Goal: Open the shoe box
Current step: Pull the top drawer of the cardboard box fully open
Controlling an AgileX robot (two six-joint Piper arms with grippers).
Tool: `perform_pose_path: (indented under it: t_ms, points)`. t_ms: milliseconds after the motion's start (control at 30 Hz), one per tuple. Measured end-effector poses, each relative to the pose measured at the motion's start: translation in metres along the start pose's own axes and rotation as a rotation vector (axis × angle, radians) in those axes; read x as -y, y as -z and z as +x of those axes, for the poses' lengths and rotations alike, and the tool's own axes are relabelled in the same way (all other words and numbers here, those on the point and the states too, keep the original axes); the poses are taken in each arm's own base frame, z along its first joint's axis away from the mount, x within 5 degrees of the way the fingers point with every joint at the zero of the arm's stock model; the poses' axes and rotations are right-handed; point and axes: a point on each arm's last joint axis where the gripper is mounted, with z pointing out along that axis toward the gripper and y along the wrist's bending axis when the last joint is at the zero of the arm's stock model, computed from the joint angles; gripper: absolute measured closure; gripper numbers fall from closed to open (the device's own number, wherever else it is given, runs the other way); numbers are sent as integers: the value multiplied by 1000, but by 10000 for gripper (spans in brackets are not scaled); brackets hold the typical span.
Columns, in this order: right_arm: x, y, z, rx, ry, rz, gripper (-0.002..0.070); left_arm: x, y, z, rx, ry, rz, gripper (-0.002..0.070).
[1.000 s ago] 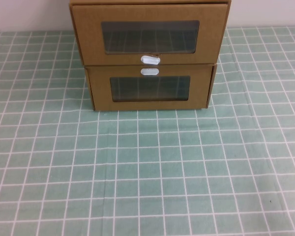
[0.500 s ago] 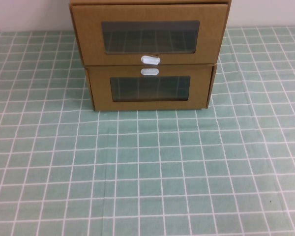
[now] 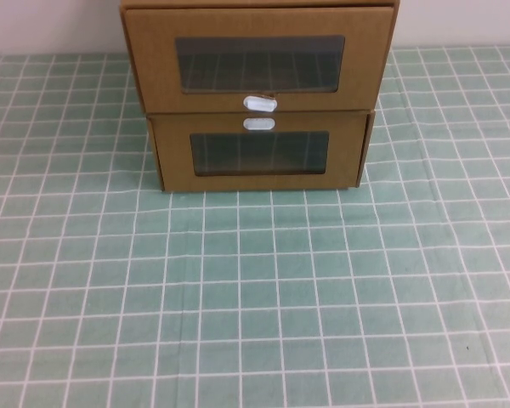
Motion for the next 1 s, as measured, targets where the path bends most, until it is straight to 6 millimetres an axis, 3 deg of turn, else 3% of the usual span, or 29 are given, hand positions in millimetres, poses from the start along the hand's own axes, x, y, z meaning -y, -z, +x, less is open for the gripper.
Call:
perform_pose_path:
  t_ms: [100,200,267,400,567,700,867,1000]
  points:
    - [-7,-34,-14,-116,-14,15,689,1,-35,-14,-61,9,0,680]
    - [-11,-70,-12,-304,-17,40,689,2,-74,-11,-232,66,-4,680]
    - [-10,-90,1,-462,-16,65,690,6,-96,2,-381,101,6,680]
    - [-1,-118,50,-810,38,124,690,14,-125,45,-683,113,44,680]
    - [18,-124,112,-1089,131,177,689,17,-137,105,-863,111,41,680]
    - [14,-121,152,-1229,74,120,689,20,-142,149,-982,127,27,680]
    - [-20,-105,211,-1452,179,-250,689,25,-158,198,-1185,84,76,680]
    - [-62,-83,254,-1560,271,-568,689,33,-179,225,-1301,63,164,680]
